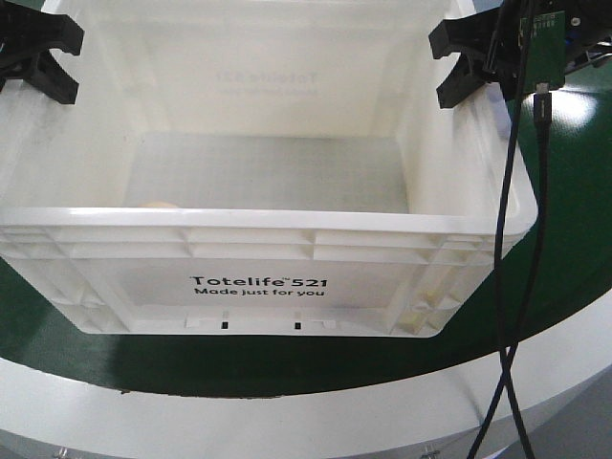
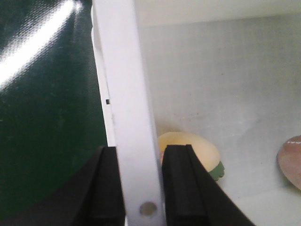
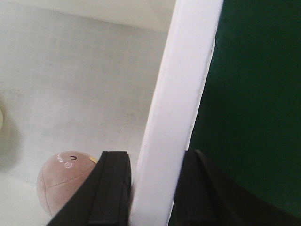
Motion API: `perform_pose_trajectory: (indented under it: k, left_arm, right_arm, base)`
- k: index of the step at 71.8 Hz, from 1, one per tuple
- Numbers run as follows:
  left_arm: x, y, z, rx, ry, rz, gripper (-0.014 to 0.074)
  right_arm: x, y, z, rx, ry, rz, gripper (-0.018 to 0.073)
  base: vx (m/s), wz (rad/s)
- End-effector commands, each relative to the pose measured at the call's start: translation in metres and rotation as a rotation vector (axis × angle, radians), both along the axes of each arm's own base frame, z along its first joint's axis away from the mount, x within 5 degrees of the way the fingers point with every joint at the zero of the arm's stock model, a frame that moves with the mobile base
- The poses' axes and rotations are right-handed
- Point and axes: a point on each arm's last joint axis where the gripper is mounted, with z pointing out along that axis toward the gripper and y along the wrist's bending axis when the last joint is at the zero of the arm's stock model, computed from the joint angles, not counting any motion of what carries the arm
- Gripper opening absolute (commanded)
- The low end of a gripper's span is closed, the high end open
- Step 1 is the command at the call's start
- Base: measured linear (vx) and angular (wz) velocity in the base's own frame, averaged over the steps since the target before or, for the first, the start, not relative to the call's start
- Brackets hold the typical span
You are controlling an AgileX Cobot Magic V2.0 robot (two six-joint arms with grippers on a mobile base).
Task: Place moving items into box and shelve
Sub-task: 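Hold the tote raised with both grippers while the base turns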
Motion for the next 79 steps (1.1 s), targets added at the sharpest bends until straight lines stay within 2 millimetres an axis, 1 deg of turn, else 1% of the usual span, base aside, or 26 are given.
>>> perform_pose_trajectory:
  k: [1,79]
  left_arm:
    - [-0.0132,-0.0235,0.0375,-0.250,-0.163,-0.061,-0.0001]
    - [-0.0132,-0.0235,0.0374,-0.250,-0.162,-0.061,-0.0001]
  right_arm:
    - [-0.0209,0.0251,0.0439,0.302,-0.123,0.082,-0.0003]
    - [-0.0210,0.0251,0.0438,0.302,-0.122,0.082,-0.0003]
  base:
    - [0.00,0.00]
    - [0.00,0.00]
